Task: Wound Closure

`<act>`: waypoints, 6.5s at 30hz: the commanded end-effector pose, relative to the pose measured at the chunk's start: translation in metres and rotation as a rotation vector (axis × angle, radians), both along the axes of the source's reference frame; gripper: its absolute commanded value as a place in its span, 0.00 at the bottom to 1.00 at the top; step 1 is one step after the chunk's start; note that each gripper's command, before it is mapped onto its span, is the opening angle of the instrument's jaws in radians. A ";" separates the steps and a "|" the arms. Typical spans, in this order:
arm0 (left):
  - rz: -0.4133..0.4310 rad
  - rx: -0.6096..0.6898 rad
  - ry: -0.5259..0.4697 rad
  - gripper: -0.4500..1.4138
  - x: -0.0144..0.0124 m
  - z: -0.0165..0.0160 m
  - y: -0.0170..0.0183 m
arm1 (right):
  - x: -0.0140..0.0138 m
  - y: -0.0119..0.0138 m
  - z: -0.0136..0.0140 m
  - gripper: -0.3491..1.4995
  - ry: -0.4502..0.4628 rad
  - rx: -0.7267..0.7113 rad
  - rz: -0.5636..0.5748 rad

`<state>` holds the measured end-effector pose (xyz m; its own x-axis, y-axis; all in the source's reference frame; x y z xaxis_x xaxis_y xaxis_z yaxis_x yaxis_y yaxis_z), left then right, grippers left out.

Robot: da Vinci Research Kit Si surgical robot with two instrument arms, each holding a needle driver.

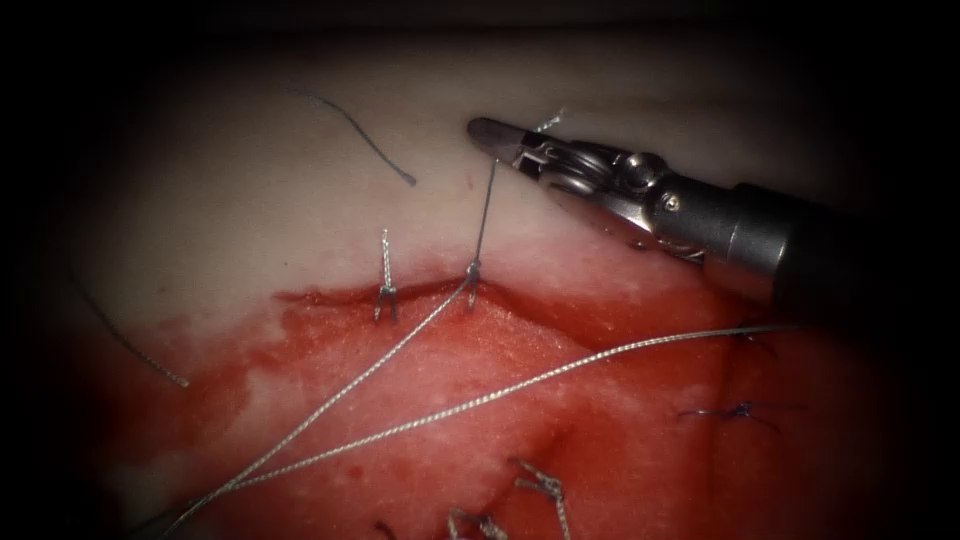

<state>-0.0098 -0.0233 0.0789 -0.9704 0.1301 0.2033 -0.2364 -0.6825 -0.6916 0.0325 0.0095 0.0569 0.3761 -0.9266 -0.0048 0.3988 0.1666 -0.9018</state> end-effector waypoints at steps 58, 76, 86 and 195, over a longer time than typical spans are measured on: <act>-0.346 -0.194 -0.116 0.00 0.0013 -0.0016 0.0250 | -0.0038 -0.0009 -0.0166 0.60 -0.088 -0.432 -0.028; -0.135 -0.278 -0.241 0.00 -0.0044 -0.0018 0.0229 | 0.0011 -0.0020 -0.0110 0.95 -0.203 -0.774 -0.048; -0.143 -0.281 -0.226 0.00 -0.0024 -0.0025 0.0220 | -0.0035 0.0002 -0.0151 0.75 -0.144 -0.786 0.006; -0.026 -0.133 -0.488 0.00 -0.0164 0.0049 0.0156 | 0.0030 -0.0037 -0.0062 0.75 -0.413 -0.098 0.329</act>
<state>-0.0261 -0.0091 0.0846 -0.9462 0.1473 -0.2882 0.0754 -0.7656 -0.6389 0.0348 0.0045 0.0513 0.5917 -0.7545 0.2840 0.6699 0.2641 -0.6939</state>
